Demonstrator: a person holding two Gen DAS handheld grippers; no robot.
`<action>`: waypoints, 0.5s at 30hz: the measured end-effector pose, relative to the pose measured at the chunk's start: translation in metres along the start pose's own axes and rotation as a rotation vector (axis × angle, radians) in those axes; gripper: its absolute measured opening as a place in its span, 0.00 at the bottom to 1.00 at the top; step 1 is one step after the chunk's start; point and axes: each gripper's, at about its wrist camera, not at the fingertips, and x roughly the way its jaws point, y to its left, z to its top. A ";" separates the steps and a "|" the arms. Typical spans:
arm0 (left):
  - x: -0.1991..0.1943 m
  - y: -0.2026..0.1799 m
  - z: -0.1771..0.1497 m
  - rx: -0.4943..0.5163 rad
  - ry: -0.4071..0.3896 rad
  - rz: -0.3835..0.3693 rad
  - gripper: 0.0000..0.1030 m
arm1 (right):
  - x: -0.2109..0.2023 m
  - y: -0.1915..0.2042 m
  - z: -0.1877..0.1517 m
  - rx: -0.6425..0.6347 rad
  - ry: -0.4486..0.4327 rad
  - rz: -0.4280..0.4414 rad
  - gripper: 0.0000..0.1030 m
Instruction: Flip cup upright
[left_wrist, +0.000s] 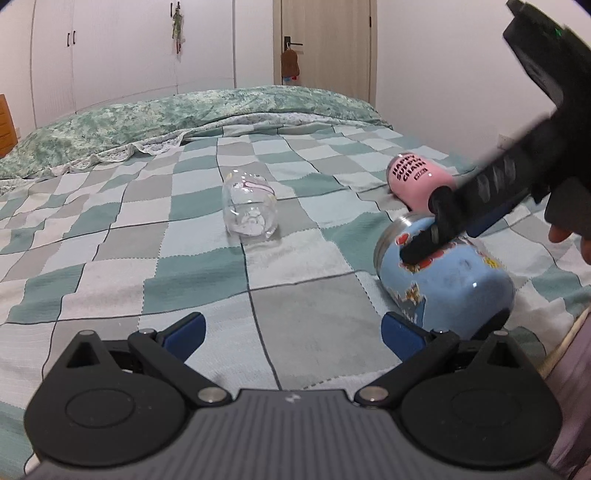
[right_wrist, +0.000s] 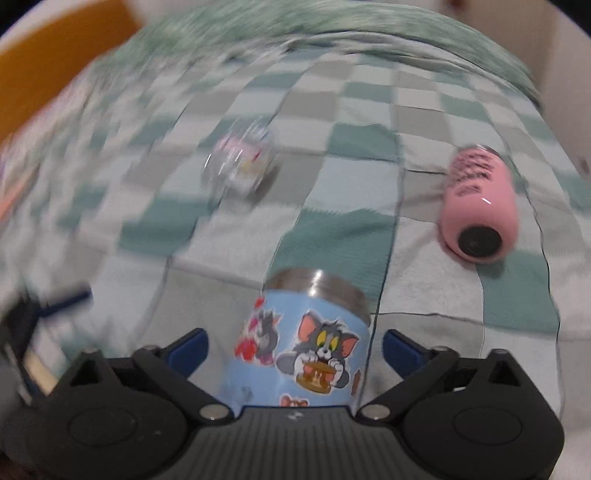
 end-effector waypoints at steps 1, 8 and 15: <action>0.000 0.001 0.001 -0.004 -0.004 -0.001 1.00 | 0.000 -0.003 0.004 0.056 -0.001 0.013 0.99; -0.005 0.001 0.003 -0.011 -0.020 0.004 1.00 | 0.048 -0.019 0.017 0.231 0.138 -0.017 0.87; -0.016 0.000 0.005 -0.017 -0.030 0.032 1.00 | 0.003 -0.023 -0.025 0.161 -0.067 0.116 0.81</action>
